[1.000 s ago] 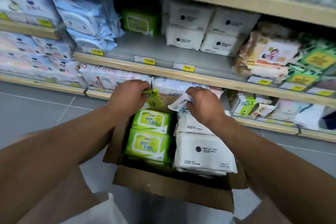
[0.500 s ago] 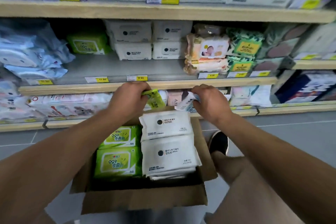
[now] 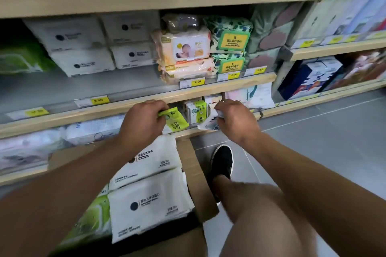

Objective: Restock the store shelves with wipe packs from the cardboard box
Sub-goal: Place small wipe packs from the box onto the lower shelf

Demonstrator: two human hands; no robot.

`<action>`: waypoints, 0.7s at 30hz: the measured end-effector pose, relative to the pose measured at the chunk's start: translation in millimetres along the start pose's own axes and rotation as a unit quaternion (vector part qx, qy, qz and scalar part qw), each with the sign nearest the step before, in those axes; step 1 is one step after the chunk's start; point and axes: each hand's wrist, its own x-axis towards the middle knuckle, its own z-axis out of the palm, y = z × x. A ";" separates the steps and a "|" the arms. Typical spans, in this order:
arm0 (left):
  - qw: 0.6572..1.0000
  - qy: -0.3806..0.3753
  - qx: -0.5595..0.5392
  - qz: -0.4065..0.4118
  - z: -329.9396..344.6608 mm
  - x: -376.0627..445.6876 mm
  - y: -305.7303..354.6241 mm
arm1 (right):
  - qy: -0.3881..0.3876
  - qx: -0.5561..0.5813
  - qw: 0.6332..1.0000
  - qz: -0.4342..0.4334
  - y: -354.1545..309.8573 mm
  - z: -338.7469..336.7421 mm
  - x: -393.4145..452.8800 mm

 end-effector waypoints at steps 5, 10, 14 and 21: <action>0.998 -0.045 -0.034 -0.020 40.4 22.7 -2.9 | 0.006 0.002 1.000 0.006 36.9 23.7 16.6; 0.996 -0.076 -0.041 -0.034 83.4 44.5 -11.1 | 0.027 -0.034 0.999 0.020 77.7 51.6 42.7; 0.995 -0.093 -0.014 -0.036 116.9 64.5 -21.3 | 0.034 -0.059 0.997 0.035 104.6 82.8 71.7; 0.993 -0.108 -0.001 -0.043 160.0 92.1 -39.9 | -0.003 -0.063 0.998 0.023 129.3 144.2 110.2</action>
